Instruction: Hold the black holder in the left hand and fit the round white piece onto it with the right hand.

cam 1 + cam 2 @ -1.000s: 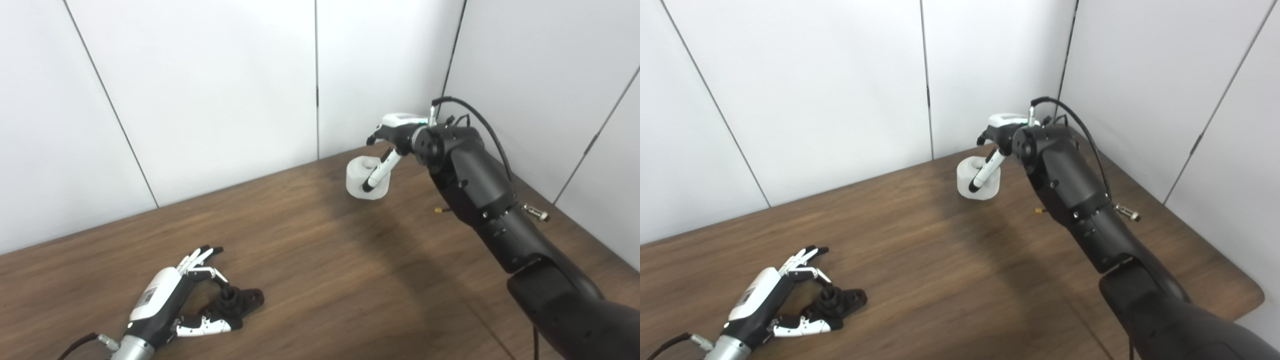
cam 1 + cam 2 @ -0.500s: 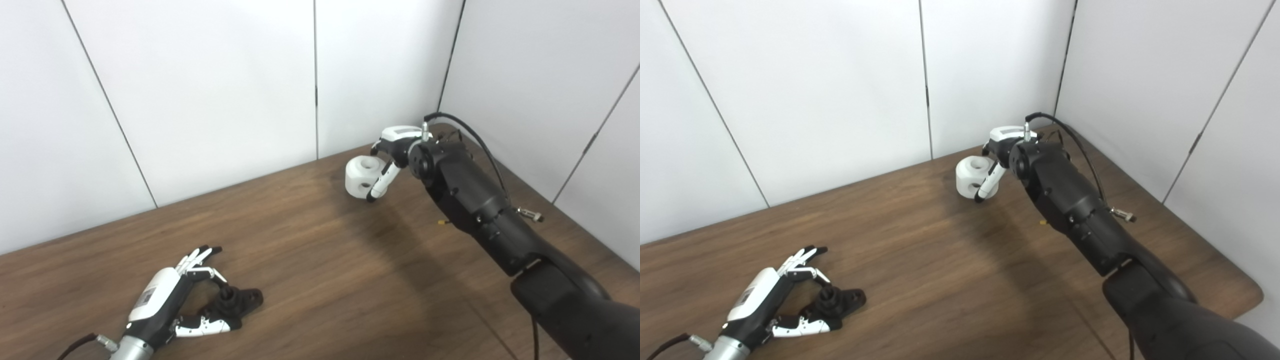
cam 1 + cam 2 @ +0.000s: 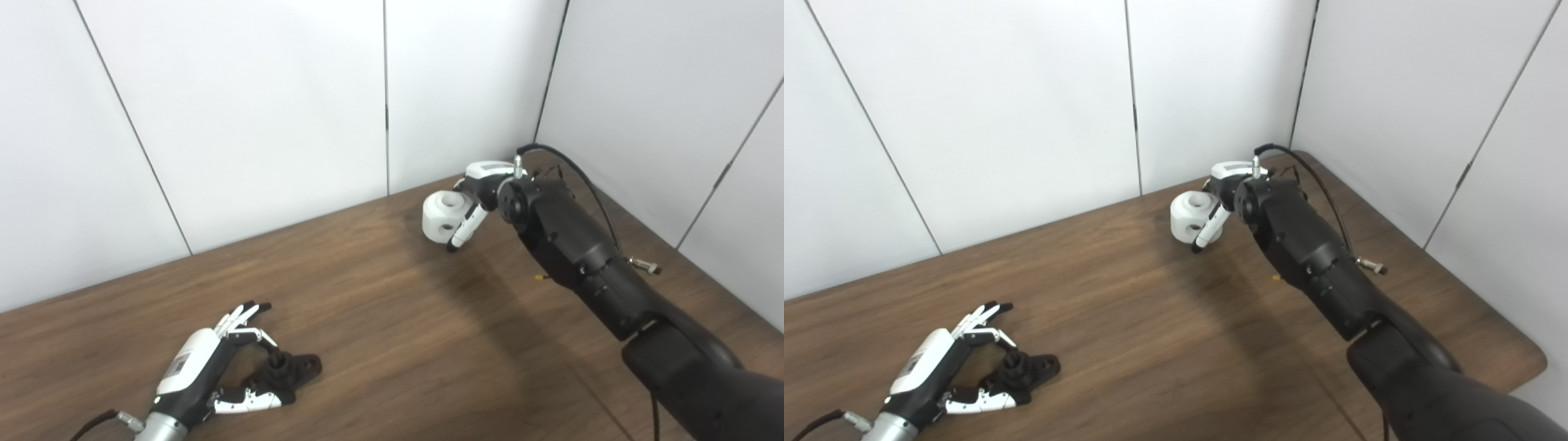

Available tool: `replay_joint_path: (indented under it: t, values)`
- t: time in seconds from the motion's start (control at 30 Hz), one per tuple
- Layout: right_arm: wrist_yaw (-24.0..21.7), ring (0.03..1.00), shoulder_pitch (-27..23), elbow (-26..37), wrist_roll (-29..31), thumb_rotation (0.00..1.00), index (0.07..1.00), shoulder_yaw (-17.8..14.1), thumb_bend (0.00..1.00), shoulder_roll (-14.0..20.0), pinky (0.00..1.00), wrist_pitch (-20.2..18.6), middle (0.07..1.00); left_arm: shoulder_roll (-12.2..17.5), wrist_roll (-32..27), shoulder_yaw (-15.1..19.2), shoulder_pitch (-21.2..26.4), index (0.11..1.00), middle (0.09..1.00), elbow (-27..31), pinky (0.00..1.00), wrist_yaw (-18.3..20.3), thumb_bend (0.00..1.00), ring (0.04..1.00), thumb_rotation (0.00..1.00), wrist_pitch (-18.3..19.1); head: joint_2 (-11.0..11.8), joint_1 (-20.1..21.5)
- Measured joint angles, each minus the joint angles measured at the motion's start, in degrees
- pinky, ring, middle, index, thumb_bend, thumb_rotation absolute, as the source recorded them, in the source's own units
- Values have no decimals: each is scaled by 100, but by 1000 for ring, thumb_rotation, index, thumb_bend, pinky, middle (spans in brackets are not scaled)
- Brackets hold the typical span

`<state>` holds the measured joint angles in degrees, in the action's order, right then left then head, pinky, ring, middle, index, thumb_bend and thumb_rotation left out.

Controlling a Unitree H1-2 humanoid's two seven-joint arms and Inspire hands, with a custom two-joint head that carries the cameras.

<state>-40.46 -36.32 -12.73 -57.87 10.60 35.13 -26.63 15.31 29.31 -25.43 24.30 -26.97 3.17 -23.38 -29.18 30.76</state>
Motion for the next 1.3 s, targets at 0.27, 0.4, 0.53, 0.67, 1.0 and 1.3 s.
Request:
replay_joint_path:
  t: [0.27,0.4,0.53,0.67,1.0,1.3]
  values:
    - [1439,862,249,-168,299,168,531,-69,604,-122,783,331,841,1,17,62,-47,483,937,106,1000,32,523,1000,54,25,-79,-105]
    - [2938,841,544,-639,450,138,487,-150,526,-375,816,705,787,-2,29,73,-63,483,937,129,1000,34,523,1000,54,31,-140,-228]
    - [4370,832,597,-1130,530,137,484,-138,521,-563,826,1122,768,14,34,111,-150,483,941,199,1000,26,523,1000,54,126,-167,-272]
    - [4873,817,625,-1263,595,138,484,-68,520,-630,821,1159,757,6,44,114,-190,483,941,260,1000,-2,523,1000,54,224,-185,-255]
    - [5015,784,602,-1256,693,137,484,25,521,-624,786,1130,733,-25,60,113,-190,484,938,270,1000,-13,523,1000,54,226,-246,-491]
    - [3309,825,529,-28,1203,132,483,50,521,-604,720,524,776,-89,124,107,-168,483,937,265,1000,-23,523,1000,55,235,-378,-817]
